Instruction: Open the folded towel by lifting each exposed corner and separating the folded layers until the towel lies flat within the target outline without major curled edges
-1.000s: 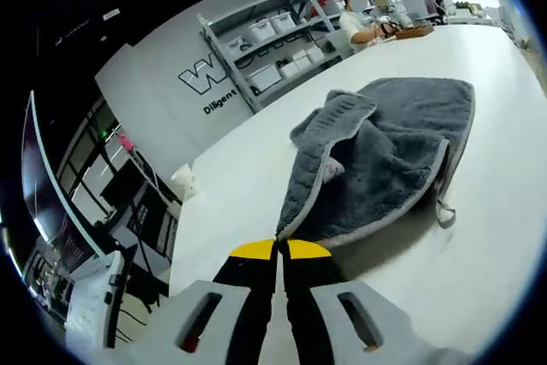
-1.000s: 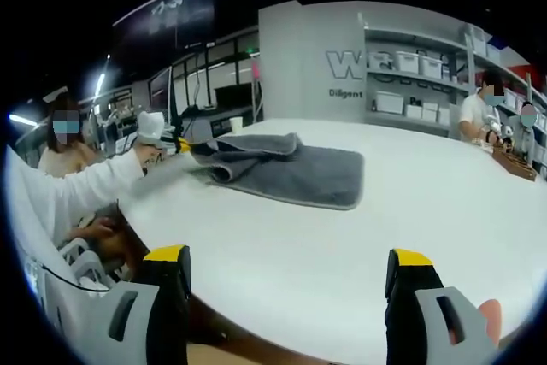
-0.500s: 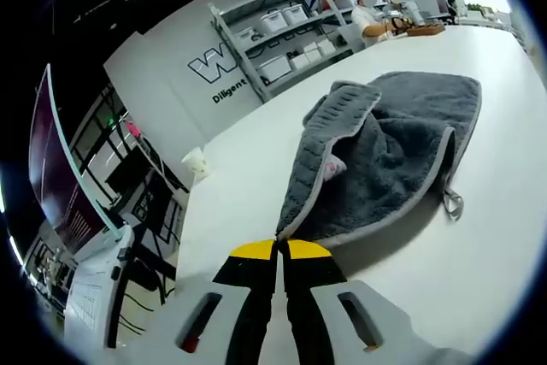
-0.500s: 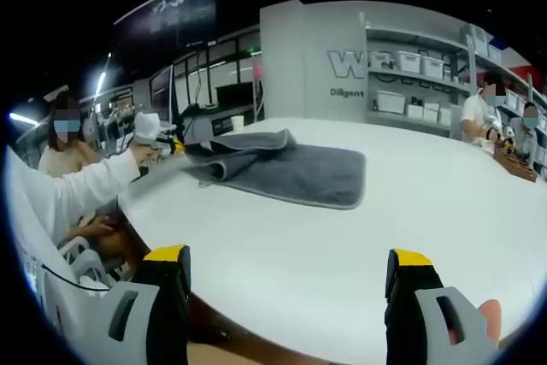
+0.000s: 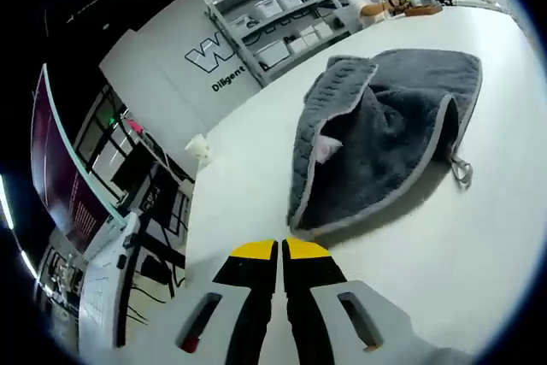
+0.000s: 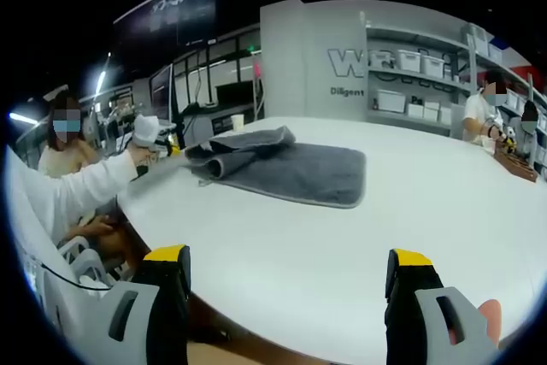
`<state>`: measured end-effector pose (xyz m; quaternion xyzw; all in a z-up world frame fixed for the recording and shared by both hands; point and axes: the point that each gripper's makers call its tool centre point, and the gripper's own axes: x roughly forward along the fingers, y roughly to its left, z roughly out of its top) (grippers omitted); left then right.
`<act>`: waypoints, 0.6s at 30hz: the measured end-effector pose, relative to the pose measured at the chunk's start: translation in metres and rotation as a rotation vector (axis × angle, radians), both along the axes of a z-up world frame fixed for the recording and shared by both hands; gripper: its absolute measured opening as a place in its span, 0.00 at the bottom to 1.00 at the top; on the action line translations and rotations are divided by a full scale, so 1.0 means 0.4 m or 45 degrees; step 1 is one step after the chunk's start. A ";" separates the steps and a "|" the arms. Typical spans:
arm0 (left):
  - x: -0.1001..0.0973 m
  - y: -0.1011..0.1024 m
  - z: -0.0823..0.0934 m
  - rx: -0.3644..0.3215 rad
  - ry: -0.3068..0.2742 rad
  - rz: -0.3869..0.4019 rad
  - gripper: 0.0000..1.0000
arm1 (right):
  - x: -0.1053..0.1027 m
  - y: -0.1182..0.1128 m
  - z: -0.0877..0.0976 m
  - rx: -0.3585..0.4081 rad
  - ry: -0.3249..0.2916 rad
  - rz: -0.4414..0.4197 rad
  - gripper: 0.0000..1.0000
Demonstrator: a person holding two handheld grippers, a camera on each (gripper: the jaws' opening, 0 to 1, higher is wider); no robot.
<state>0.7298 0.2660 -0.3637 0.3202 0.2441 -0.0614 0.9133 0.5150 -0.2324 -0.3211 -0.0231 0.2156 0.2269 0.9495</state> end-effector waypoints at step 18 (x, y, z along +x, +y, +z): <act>-0.059 -0.059 0.036 -0.278 -0.069 -0.060 0.04 | 0.001 0.001 -0.002 -0.008 0.008 -0.001 0.95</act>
